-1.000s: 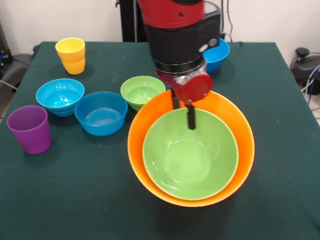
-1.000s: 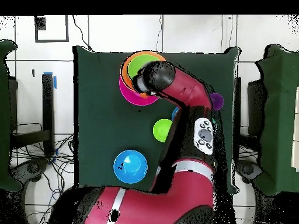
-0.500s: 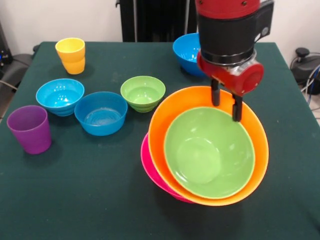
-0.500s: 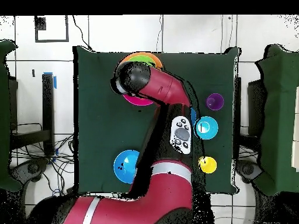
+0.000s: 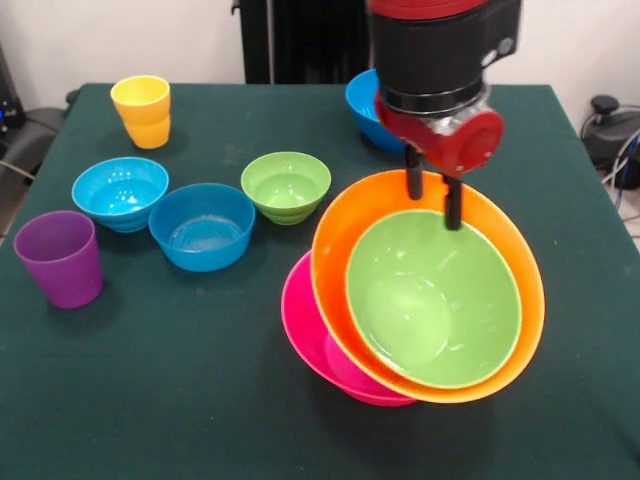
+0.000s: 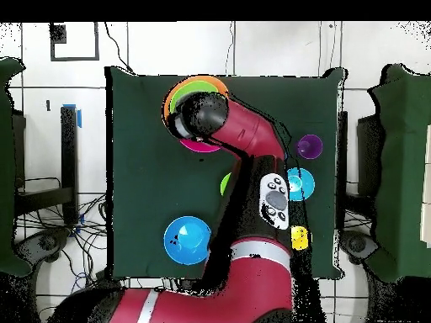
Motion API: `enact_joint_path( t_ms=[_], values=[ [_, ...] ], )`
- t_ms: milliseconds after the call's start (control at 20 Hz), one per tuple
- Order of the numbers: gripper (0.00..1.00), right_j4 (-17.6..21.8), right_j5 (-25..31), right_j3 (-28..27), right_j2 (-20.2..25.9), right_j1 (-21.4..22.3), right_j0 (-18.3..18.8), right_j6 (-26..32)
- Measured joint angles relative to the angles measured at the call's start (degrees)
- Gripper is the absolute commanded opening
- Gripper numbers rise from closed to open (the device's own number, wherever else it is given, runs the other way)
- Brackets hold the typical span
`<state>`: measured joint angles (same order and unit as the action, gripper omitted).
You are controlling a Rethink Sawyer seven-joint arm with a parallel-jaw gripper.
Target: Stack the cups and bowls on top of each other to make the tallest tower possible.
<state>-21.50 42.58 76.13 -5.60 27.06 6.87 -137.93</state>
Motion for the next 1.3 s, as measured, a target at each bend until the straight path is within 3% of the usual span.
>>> enact_joint_path(
  t_ms=[700, 1300],
  values=[
    [1.0, 0.0, 0.0, -0.1, 0.5, -0.4, 6.0, 0.0],
    [1.0, 0.0, -0.3, 1.4, 0.6, -0.6, 2.4, 0.0]
  ],
)
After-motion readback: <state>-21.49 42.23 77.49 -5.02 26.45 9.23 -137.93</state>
